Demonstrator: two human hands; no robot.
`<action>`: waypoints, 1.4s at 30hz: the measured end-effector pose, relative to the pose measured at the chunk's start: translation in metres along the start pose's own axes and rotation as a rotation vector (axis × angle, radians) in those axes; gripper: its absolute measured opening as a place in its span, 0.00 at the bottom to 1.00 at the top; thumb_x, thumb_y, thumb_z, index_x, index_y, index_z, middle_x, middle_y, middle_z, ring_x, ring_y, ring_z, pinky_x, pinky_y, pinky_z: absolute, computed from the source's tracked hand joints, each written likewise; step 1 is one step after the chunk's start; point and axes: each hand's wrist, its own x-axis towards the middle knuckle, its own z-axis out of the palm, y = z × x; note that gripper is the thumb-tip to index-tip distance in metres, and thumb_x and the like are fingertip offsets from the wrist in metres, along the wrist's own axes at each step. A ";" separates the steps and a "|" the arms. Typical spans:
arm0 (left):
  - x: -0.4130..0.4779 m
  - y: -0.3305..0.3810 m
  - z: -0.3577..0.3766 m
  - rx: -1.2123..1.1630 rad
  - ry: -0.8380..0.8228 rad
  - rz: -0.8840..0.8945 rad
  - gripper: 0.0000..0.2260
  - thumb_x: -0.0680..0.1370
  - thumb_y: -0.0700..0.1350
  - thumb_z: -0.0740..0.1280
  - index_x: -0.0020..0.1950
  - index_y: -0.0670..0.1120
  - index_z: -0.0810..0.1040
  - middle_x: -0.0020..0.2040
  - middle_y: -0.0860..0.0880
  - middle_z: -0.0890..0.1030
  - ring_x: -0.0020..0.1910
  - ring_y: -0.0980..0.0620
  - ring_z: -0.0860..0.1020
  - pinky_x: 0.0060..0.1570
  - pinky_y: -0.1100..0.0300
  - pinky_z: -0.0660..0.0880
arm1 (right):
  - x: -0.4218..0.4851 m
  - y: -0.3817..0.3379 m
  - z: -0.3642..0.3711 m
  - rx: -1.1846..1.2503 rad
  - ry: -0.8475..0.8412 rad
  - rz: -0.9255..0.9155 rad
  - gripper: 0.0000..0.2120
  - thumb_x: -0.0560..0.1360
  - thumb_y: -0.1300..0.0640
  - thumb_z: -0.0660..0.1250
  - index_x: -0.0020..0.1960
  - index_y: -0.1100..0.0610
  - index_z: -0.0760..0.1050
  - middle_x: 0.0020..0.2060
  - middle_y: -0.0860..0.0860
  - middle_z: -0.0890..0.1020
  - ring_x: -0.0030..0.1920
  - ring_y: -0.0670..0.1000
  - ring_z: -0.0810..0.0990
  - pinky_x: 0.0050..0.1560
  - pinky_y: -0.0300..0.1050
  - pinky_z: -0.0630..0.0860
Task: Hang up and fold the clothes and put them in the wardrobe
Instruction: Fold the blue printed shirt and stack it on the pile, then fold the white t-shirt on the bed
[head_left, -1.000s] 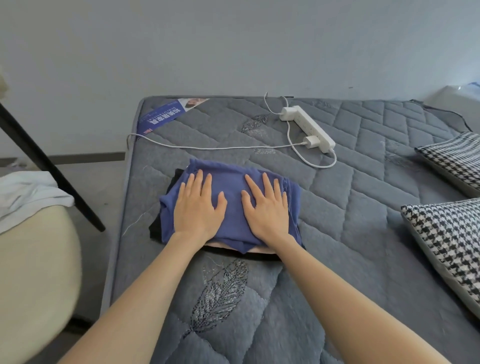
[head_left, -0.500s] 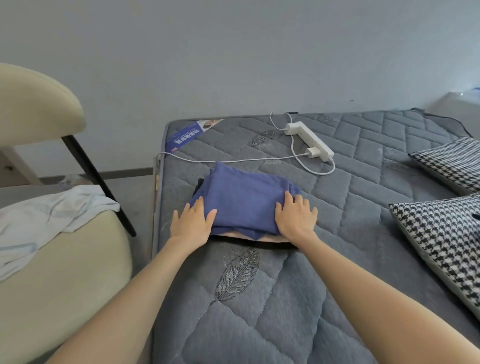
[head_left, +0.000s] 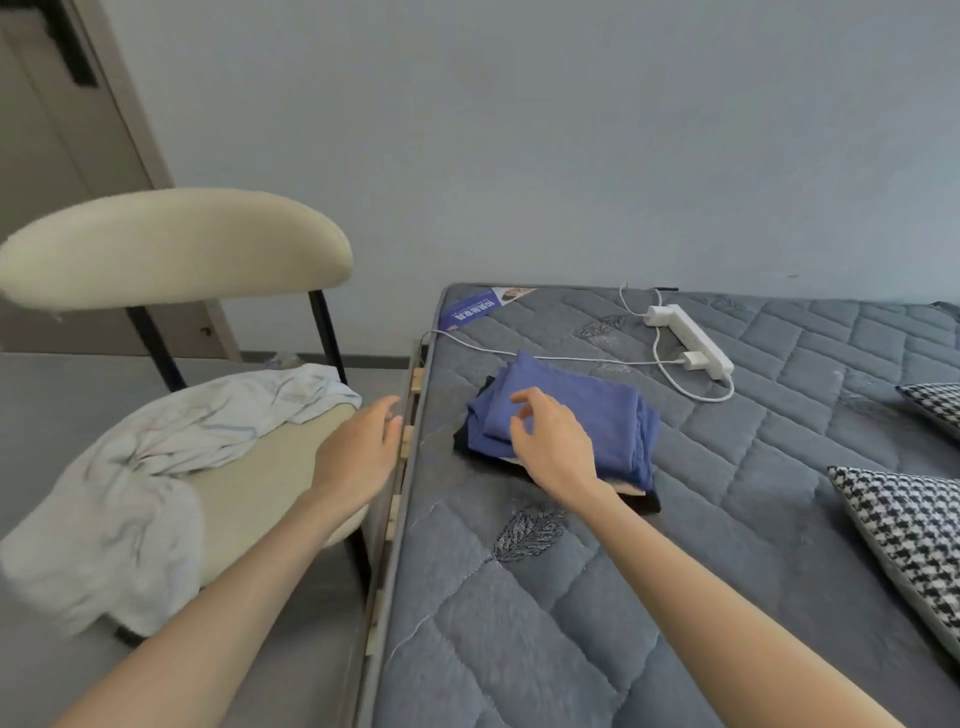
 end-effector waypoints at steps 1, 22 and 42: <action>-0.009 -0.009 -0.008 0.001 0.014 -0.015 0.17 0.83 0.49 0.54 0.71 0.50 0.68 0.62 0.51 0.77 0.58 0.48 0.76 0.47 0.56 0.69 | -0.006 -0.010 0.003 0.018 -0.030 -0.025 0.14 0.79 0.57 0.58 0.65 0.54 0.71 0.58 0.51 0.79 0.57 0.56 0.75 0.51 0.50 0.73; -0.168 -0.213 -0.102 -0.163 0.090 -0.491 0.19 0.82 0.42 0.57 0.73 0.49 0.67 0.68 0.47 0.73 0.66 0.47 0.72 0.63 0.54 0.69 | -0.081 -0.187 0.186 0.461 -0.562 -0.128 0.11 0.79 0.56 0.60 0.59 0.50 0.76 0.50 0.46 0.79 0.40 0.43 0.76 0.38 0.35 0.70; -0.164 -0.302 -0.077 -0.229 -0.019 -0.409 0.25 0.82 0.43 0.59 0.78 0.52 0.57 0.75 0.52 0.64 0.71 0.54 0.65 0.64 0.64 0.63 | -0.046 -0.247 0.337 0.332 -0.791 0.171 0.11 0.74 0.48 0.68 0.40 0.54 0.72 0.44 0.51 0.74 0.45 0.51 0.73 0.43 0.42 0.71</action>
